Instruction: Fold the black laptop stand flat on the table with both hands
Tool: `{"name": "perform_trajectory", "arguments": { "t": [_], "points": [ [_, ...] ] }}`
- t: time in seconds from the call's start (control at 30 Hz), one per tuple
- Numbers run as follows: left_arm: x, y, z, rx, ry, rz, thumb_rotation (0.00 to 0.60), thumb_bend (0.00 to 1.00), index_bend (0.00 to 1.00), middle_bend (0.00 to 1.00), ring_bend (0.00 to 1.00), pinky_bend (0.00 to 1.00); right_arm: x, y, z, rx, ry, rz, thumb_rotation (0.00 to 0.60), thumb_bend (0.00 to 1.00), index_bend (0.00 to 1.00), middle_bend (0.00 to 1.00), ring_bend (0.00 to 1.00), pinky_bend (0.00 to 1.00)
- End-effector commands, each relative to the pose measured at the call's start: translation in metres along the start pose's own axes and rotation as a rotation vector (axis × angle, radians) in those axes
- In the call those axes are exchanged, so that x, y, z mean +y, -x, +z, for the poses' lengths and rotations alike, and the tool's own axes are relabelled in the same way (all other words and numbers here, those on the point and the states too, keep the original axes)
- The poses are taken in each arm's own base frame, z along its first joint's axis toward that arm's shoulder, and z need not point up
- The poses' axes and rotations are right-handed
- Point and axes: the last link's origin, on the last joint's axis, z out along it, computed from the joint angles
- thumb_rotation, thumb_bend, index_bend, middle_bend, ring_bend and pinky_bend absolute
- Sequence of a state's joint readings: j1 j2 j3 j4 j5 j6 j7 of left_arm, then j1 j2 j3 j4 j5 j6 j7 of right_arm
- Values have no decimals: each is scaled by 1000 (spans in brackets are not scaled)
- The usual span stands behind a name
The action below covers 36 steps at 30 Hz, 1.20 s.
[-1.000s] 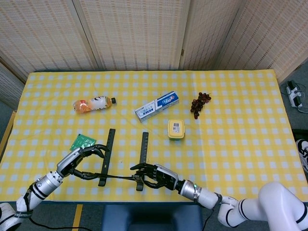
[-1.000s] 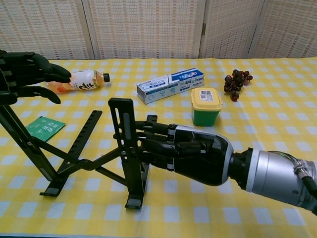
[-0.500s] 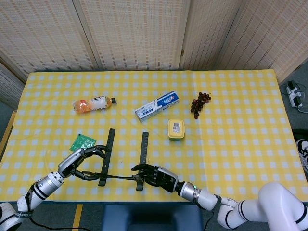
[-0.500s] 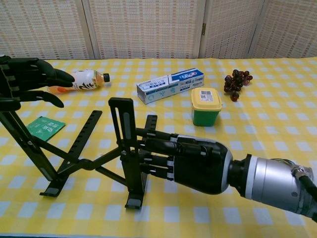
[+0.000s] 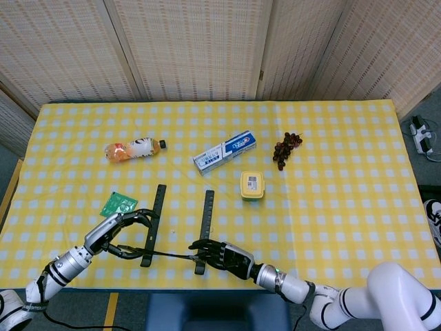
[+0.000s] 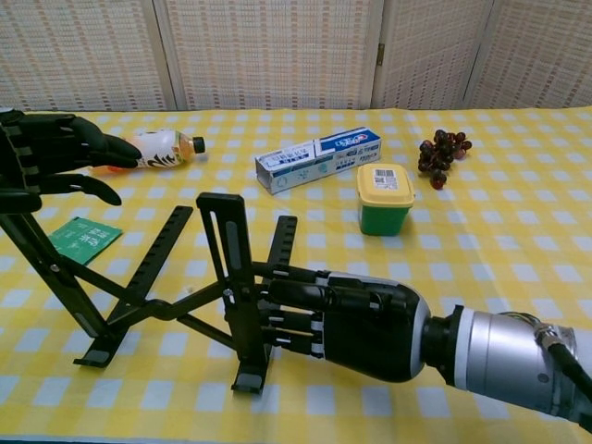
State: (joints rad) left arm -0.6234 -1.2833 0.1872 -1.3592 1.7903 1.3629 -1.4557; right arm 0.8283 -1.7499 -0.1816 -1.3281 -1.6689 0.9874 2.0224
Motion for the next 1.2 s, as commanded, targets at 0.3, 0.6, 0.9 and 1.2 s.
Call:
{"name": "perform_trajectory", "arguments": {
  "t": [0.3,0.6,0.9,1.2],
  "points": [
    [-13,0,-6,-8,-69,178,600,191,289,225,131,281,-16,7,-7,-57,-82,-516,600,487,242,179,206,55],
    [-20,7,-5,-38,-136,382,600,191,213,188,108,256,-34,19,-11,-66,-108,-659,600,487,242,159,185,54],
    [-27,13,-5,-65,-217,566,600,191,224,188,118,259,-51,27,-11,-61,-145,-724,600,487,242,158,182,54],
    [-40,20,0,-7,-254,660,600,194,357,188,161,273,-69,29,-16,-38,-186,-747,600,487,242,156,180,54]
  ]
}}
